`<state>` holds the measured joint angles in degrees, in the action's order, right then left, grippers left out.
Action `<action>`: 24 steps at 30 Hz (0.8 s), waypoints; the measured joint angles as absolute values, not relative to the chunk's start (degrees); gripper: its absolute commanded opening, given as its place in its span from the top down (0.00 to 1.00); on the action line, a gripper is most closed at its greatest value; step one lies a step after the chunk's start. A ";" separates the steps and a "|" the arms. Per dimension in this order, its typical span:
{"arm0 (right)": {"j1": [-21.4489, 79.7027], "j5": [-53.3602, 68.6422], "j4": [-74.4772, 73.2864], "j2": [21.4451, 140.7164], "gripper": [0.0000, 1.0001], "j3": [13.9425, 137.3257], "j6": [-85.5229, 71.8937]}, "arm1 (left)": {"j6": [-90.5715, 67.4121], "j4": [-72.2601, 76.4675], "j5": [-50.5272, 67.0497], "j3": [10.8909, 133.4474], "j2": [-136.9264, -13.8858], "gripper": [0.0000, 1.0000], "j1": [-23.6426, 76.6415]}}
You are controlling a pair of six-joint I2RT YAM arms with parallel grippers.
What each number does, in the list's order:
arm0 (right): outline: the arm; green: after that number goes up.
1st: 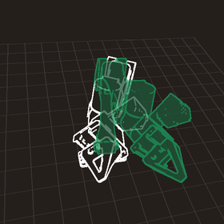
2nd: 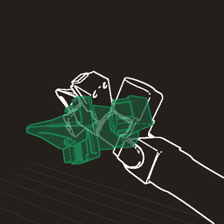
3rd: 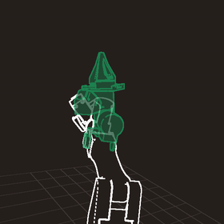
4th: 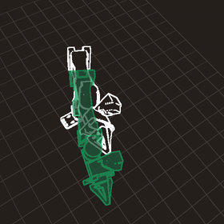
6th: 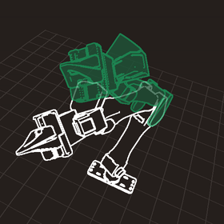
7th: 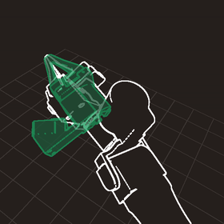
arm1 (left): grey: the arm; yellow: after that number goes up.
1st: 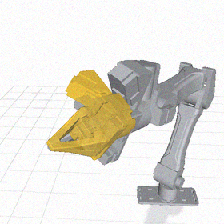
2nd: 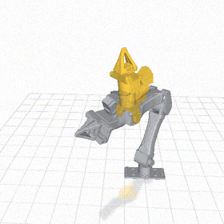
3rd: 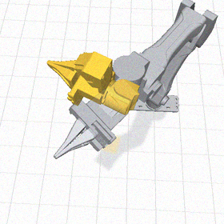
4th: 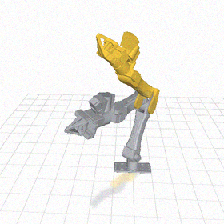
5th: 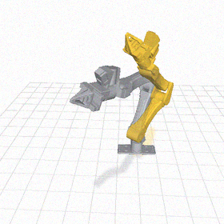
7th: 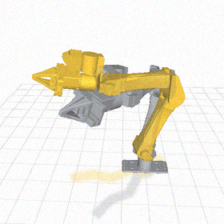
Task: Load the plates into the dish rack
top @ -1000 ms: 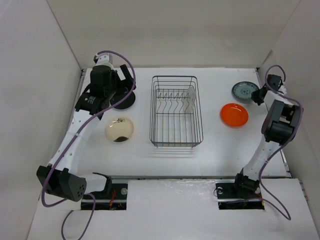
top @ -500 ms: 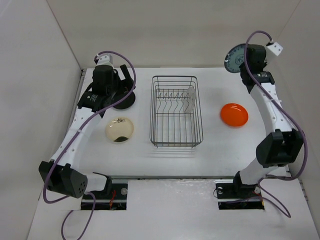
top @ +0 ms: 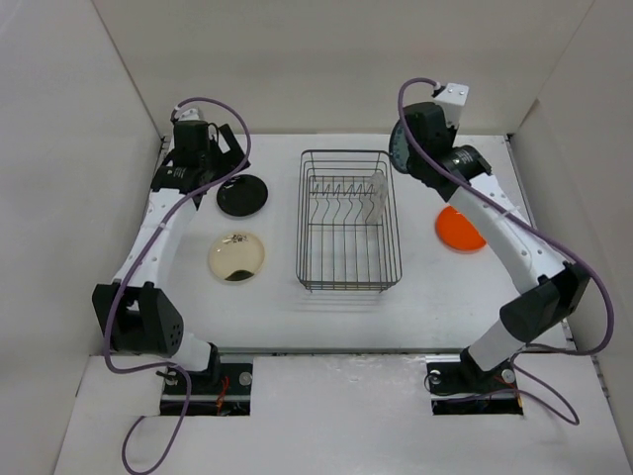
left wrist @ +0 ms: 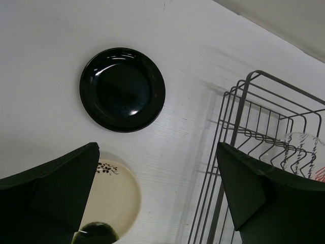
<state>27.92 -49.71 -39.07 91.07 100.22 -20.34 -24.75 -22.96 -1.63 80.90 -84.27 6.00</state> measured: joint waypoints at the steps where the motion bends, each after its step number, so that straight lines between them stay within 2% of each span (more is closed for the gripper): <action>1: 28.88 -50.30 -39.55 91.59 1.00 100.20 -20.27 | -24.75 -22.94 -1.76 80.90 -84.05 0.00 6.00; 13: 39.92 -56.21 -47.68 102.32 1.00 106.26 -20.86 | -24.71 -23.51 -6.94 80.88 -81.89 0.00 6.04; 24: 41.41 -63.31 -56.99 107.72 1.00 112.01 -26.13 | -25.02 -24.32 -10.20 80.88 -79.68 0.00 6.04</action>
<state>41.41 -63.31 -56.99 107.72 112.01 -26.13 -25.02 -24.32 -10.20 80.88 -79.68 6.04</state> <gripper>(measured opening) 0.038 0.997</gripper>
